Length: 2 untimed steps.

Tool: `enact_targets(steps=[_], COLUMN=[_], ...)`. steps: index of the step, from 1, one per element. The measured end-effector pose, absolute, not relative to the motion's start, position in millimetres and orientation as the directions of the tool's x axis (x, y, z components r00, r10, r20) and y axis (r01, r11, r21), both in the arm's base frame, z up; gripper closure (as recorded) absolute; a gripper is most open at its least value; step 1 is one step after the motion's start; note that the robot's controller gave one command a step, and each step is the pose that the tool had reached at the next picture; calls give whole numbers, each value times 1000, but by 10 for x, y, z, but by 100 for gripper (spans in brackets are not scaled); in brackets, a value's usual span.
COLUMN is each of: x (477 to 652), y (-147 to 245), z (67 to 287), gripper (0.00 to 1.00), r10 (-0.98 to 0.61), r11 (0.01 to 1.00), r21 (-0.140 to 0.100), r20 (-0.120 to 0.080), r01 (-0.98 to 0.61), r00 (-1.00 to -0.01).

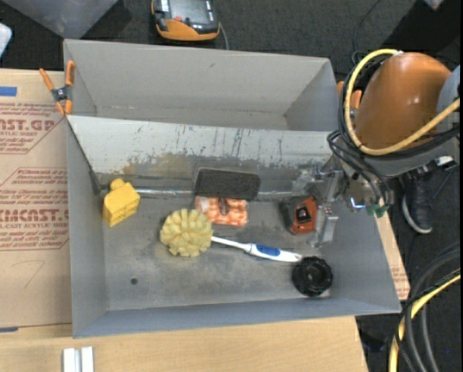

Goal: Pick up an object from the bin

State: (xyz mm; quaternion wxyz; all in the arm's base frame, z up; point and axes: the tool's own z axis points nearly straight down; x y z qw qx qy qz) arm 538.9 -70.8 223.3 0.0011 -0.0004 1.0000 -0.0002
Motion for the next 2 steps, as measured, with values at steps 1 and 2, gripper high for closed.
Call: enact_targets(steps=[1, 2], x=[5508, 5518], y=[-477, -666], z=[1686, 1676], gripper=[0, 100], r10=[-216, 24], r11=[976, 1000], r21=[1, 0], r20=[0, -5], r01=[-216, 24], r00=[-976, -1000])
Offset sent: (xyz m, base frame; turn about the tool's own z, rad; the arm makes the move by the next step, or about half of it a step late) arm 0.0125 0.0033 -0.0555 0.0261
